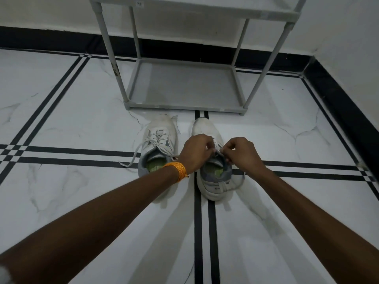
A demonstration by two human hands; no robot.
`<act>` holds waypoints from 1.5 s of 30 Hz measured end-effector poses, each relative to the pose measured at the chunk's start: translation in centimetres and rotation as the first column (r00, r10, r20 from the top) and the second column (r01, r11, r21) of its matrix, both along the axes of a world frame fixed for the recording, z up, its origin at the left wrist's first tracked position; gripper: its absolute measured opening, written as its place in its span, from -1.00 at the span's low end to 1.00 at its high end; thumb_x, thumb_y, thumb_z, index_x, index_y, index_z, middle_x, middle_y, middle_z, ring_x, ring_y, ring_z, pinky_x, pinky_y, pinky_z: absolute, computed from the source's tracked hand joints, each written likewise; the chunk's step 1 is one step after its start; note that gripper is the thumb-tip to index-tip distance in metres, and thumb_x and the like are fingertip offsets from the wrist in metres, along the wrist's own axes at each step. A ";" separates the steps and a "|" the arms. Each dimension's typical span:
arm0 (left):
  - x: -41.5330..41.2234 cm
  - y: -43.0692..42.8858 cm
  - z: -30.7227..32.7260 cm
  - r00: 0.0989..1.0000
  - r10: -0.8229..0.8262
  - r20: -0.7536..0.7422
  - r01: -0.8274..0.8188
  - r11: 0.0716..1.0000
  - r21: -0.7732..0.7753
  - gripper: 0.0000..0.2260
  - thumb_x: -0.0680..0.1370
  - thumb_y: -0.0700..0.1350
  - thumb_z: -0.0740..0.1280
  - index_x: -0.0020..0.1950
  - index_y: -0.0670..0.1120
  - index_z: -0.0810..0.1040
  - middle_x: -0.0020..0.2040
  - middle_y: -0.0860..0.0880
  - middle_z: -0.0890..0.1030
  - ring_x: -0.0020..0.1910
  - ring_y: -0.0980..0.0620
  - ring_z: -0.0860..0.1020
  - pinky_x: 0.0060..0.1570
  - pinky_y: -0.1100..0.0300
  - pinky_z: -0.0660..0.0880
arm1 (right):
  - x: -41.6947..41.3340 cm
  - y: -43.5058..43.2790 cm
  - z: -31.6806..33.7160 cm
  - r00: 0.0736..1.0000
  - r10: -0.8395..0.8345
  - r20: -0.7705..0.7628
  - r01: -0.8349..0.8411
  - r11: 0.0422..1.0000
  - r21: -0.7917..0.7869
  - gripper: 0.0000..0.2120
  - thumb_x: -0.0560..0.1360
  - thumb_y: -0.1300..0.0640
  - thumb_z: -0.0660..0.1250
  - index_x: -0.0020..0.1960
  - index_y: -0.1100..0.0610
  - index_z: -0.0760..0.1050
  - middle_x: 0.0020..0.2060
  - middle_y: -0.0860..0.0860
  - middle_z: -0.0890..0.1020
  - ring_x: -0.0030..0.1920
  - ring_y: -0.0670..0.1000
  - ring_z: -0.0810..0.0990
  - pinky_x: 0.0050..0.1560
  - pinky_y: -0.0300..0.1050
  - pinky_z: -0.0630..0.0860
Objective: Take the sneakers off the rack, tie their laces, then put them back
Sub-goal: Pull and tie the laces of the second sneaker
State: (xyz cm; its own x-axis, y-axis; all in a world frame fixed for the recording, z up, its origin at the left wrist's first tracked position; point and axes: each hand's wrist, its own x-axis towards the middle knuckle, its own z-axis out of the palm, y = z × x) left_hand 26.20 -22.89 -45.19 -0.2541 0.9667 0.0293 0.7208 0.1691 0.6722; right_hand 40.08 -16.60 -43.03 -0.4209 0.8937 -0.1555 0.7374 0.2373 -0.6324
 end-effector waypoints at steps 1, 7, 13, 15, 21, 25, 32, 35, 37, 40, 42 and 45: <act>0.2 0.3 0.0 1.000 -0.003 0.019 0.003 1.000 -0.030 -0.88 0.52 -0.17 0.34 -0.06 -0.19 0.63 -0.03 -0.13 0.63 -0.05 -0.08 0.56 -0.02 0.05 0.51 | 0.0 0.0 0.1 1.000 -0.005 -0.001 0.005 1.000 -0.010 -0.82 0.50 0.20 0.35 -0.20 0.27 0.64 -0.31 0.18 0.68 -0.27 0.14 0.68 -0.06 0.11 0.64; -1.0 0.1 2.9 0.400 0.306 0.864 -0.217 0.947 -0.235 -0.88 0.54 -0.12 0.17 -0.12 -0.13 0.46 -0.19 -0.04 0.50 -0.32 0.07 0.42 -0.36 0.22 0.34 | 0.2 0.0 0.2 1.000 -0.023 -0.019 0.022 0.998 -0.067 -0.83 0.53 0.09 0.36 -0.17 0.16 0.58 -0.14 0.13 0.66 -0.13 0.13 0.64 0.00 0.10 0.62; -5.9 -0.6 6.0 0.104 0.354 0.929 -0.657 0.726 -0.203 -0.87 0.49 -0.20 0.26 -0.26 -0.08 0.42 -0.30 0.01 0.45 -0.44 0.14 0.36 -0.57 0.34 0.29 | 0.1 -0.1 -0.2 0.995 -0.081 -0.050 0.076 0.993 -0.095 -0.87 0.52 0.16 0.33 -0.15 0.21 0.54 -0.22 0.14 0.65 -0.23 0.10 0.62 -0.09 0.08 0.61; -7.4 -1.2 5.6 0.051 0.413 0.909 -0.753 0.614 -0.237 -0.89 0.49 -0.21 0.25 -0.24 -0.11 0.44 -0.33 0.00 0.46 -0.44 0.12 0.37 -0.56 0.32 0.30 | -0.1 -0.1 -0.1 0.994 -0.092 -0.055 0.087 0.992 -0.091 -0.86 0.52 0.19 0.33 -0.20 0.19 0.51 -0.30 0.13 0.64 -0.31 0.05 0.60 -0.16 0.03 0.60; -7.5 -2.5 2.3 0.345 0.694 0.632 -0.773 0.592 -0.228 -0.46 0.44 -0.17 0.37 0.37 -0.13 0.23 0.31 -0.22 0.42 0.02 -0.13 0.61 -0.07 0.04 0.63 | -0.2 0.3 -0.4 0.986 -0.142 -0.085 0.127 0.979 -0.157 -0.90 0.53 0.27 0.29 -0.17 0.20 0.48 -0.36 0.12 0.65 -0.40 0.00 0.59 -0.23 -0.06 0.59; -3.5 -3.3 2.5 0.781 0.582 0.224 -0.622 0.755 0.207 -0.23 0.48 -0.30 0.35 0.58 -0.08 0.01 0.58 -0.14 0.08 0.19 0.10 0.46 -0.10 0.41 0.49 | -0.1 0.8 -0.8 0.973 -0.185 -0.139 0.146 0.956 -0.255 -0.93 0.50 0.26 0.34 -0.08 0.28 0.52 -0.27 0.14 0.65 -0.37 -0.01 0.55 -0.25 -0.12 0.58; -0.4 -2.1 -0.3 0.972 -0.056 -0.228 0.043 0.997 -0.060 -0.81 0.57 -0.20 0.25 0.12 -0.17 0.58 0.08 -0.18 0.62 0.03 -0.15 0.57 -0.01 0.06 0.48 | -0.2 0.3 -1.9 0.984 -0.122 -0.130 0.078 0.950 -0.302 -0.88 0.45 0.17 0.44 -0.19 0.21 0.56 -0.31 0.04 0.59 -0.27 0.00 0.52 -0.28 -0.14 0.43; -0.7 -2.0 -0.3 0.990 -0.001 -0.144 -0.003 1.000 -0.029 -0.86 0.54 -0.16 0.26 0.00 -0.20 0.56 -0.09 -0.18 0.64 -0.11 -0.15 0.58 -0.18 0.08 0.46 | 0.0 0.6 -1.3 0.984 -0.126 -0.128 0.088 0.960 -0.264 -0.88 0.37 0.22 0.50 -0.19 0.26 0.60 -0.31 0.05 0.63 -0.26 0.01 0.57 -0.27 -0.13 0.50; -0.7 -1.9 0.1 0.998 0.043 -0.045 -0.045 0.998 -0.050 -0.83 0.50 -0.09 0.30 -0.11 -0.20 0.55 -0.22 -0.14 0.61 -0.23 -0.09 0.54 -0.26 0.10 0.42 | 0.1 0.5 -0.7 0.985 -0.118 -0.129 0.084 0.966 -0.245 -0.88 0.31 0.27 0.55 -0.26 0.22 0.60 -0.32 0.05 0.64 -0.27 0.01 0.61 -0.28 -0.15 0.54; -0.9 -1.9 0.3 0.989 0.087 0.122 -0.072 0.990 -0.121 -0.75 0.40 -0.05 0.37 -0.27 -0.24 0.55 -0.34 -0.20 0.55 -0.33 -0.05 0.47 -0.32 0.08 0.44 | 0.0 -0.1 -0.2 0.985 -0.109 -0.132 0.088 0.984 -0.155 -0.76 0.21 0.28 0.62 -0.36 0.17 0.55 -0.38 0.00 0.62 -0.36 -0.05 0.59 -0.39 -0.28 0.43; -1.4 -2.0 0.1 0.962 0.130 0.242 -0.097 0.985 -0.145 -0.71 0.33 -0.04 0.39 -0.30 -0.30 0.54 -0.32 -0.30 0.57 -0.34 -0.05 0.49 -0.28 -0.02 0.54 | -0.1 -0.6 -0.4 0.988 -0.081 -0.133 0.074 0.996 -0.052 -0.70 0.20 0.24 0.64 -0.41 0.13 0.50 -0.40 -0.01 0.61 -0.36 -0.04 0.60 -0.39 -0.28 0.42; -1.9 -2.1 -0.3 0.923 0.184 0.338 -0.127 0.975 -0.183 -0.75 0.36 -0.19 0.47 -0.43 -0.18 0.46 -0.45 -0.10 0.47 -0.42 0.03 0.42 -0.36 0.10 0.45 | -0.2 -1.1 -0.7 0.989 -0.075 -0.125 0.078 0.997 0.022 -0.64 0.22 0.16 0.65 -0.44 0.10 0.44 -0.41 -0.01 0.60 -0.35 -0.04 0.61 -0.40 -0.29 0.43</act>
